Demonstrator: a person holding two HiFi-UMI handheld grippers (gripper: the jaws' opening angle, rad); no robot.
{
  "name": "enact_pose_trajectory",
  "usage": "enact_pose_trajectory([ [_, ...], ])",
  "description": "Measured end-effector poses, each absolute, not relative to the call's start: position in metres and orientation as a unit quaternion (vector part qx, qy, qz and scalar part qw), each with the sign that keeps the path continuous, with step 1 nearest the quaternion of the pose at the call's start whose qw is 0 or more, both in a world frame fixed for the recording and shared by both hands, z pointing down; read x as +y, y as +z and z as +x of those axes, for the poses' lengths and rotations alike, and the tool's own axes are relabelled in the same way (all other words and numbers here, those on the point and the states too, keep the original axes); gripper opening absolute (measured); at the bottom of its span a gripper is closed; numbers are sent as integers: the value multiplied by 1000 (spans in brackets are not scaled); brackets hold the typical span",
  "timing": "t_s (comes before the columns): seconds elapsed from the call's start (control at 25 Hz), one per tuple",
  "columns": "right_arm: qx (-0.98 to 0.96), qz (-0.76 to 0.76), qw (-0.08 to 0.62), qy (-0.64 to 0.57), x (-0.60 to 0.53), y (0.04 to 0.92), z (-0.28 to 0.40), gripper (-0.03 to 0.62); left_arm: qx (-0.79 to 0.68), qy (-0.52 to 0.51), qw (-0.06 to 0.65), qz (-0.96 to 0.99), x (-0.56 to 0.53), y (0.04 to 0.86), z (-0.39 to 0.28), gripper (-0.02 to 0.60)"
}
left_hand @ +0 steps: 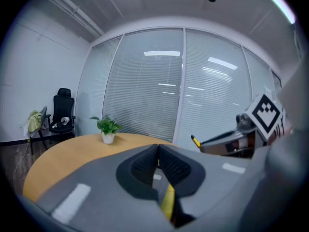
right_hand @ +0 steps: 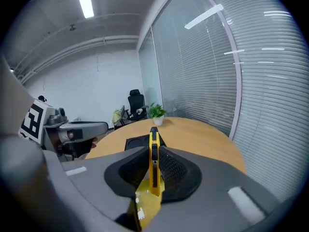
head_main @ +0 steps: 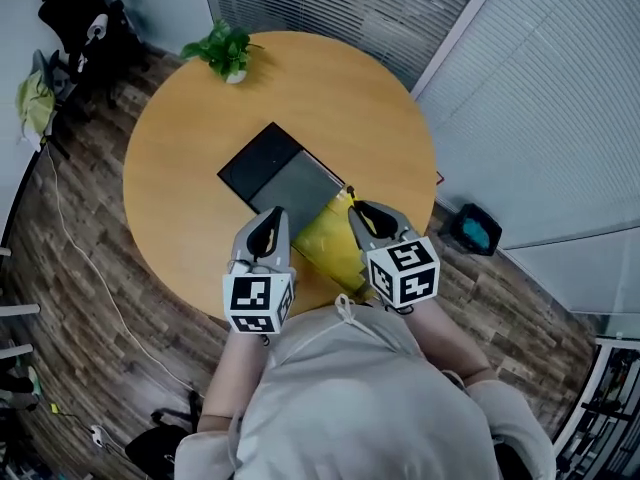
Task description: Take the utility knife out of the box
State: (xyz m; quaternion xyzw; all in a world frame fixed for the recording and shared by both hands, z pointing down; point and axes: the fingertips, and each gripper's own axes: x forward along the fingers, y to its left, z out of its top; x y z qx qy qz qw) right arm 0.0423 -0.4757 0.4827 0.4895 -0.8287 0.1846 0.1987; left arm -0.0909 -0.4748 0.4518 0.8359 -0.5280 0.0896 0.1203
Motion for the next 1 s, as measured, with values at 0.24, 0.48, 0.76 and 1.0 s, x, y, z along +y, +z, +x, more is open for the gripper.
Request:
enact_pose_trajectory([
  [0.24,-840,502,133,159,-459,431,54,64,-531,72,83,841,-463,407,-85,6],
  [0.48,-845,501,104,157,-447,414,58,64,-527,63,68,845,-454,389,-74,6],
  [0.76,-846,501,109,144,-439,411,60,63,-526,64,69,845,-448,388,-65,6],
  [1.0,-842,506,113,149,-435,414,61,63,-525,65,73,845,-445,391,-62,6],
])
